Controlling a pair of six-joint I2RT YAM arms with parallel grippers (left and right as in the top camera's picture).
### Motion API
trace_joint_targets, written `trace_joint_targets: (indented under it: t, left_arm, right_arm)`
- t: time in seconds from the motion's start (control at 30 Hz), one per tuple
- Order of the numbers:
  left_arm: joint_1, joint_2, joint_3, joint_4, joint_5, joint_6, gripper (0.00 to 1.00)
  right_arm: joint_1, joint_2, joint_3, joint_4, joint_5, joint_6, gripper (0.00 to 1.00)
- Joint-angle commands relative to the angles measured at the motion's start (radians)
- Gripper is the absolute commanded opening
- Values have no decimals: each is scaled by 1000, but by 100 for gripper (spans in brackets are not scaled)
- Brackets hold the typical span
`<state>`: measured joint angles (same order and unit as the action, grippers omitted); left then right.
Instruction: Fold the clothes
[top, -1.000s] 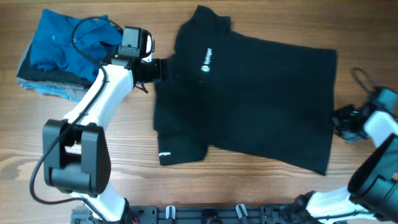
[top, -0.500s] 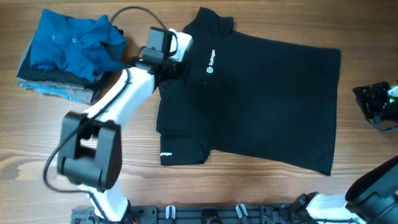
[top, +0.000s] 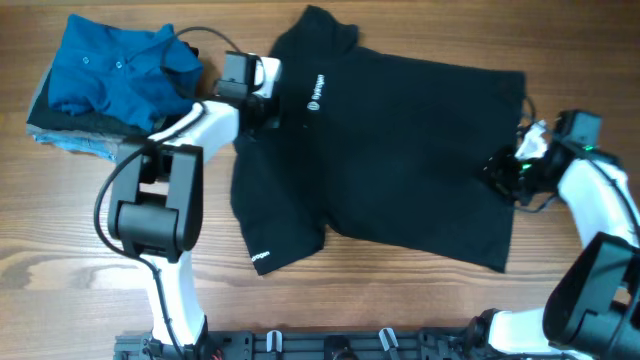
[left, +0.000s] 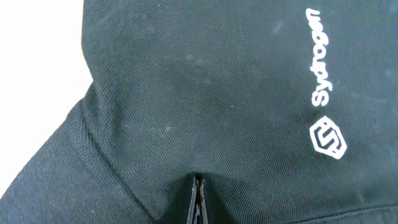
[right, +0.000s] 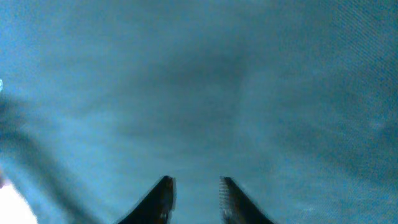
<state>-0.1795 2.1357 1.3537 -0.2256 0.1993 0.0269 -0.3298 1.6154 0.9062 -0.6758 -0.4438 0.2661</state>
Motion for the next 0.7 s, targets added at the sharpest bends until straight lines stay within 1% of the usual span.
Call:
trace_joint_targets:
  t: [0.0, 0.03, 0.07, 0.1, 0.17, 0.2, 0.23, 0.3, 0.4, 0.43, 0.5, 0.53, 0.57, 0.6, 0.63, 0.67]
  left_arm:
    - [48, 50, -31, -62, -61, -43, 5]
    - [43, 43, -31, -72, -62, -43, 9]
    - [39, 39, -31, -76, -62, -43, 16]
    - [35, 30, -31, -80, -61, -43, 30]
    - [29, -4, -31, -93, -61, -43, 66]
    - [27, -37, -31, -103, -61, -43, 80]
    - [25, -65, -31, -111, -57, -43, 87]
    - [24, -127, -31, -129, -42, -43, 95]
    - [24, -206, -31, -159, -34, -43, 97]
    - [24, -236, -31, -176, -27, -43, 98]
    - [24, -272, -31, -199, 0, -43, 100]
    - [24, -282, -31, -211, 13, -43, 100]
    - [24, -290, -31, -225, 22, -43, 100]
    - [24, -291, -31, -240, 21, -43, 100]
    - [24, -291, -31, -252, 21, -43, 100]
    - [24, -291, -31, -264, 21, -43, 100]
  right_arm:
    - [42, 81, -96, 84, 159, 195, 20]
    - [42, 108, -110, 110, 202, 238, 14]
    - [40, 126, -111, 116, 243, 270, 11]
    - [38, 144, -111, 130, 285, 293, 9]
    - [25, 178, -110, 195, 372, 294, 8]
    - [5, 189, -107, 231, 419, 294, 6]
    - [-19, 192, -103, 255, 440, 294, 4]
    - [-73, 192, -87, 287, 445, 294, 4]
    - [-137, 192, -46, 290, 441, 293, 4]
    - [-156, 192, -25, 294, 401, 266, 4]
    - [-165, 191, 10, 291, 269, 152, 5]
    - [-165, 188, 31, 275, 172, 71, 8]
    - [-165, 180, 66, 210, 85, 27, 12]
    - [-165, 176, 84, 154, 83, 53, 24]
    - [-165, 176, 92, 122, 83, 54, 30]
    - [-165, 176, 91, 106, 90, 49, 38]
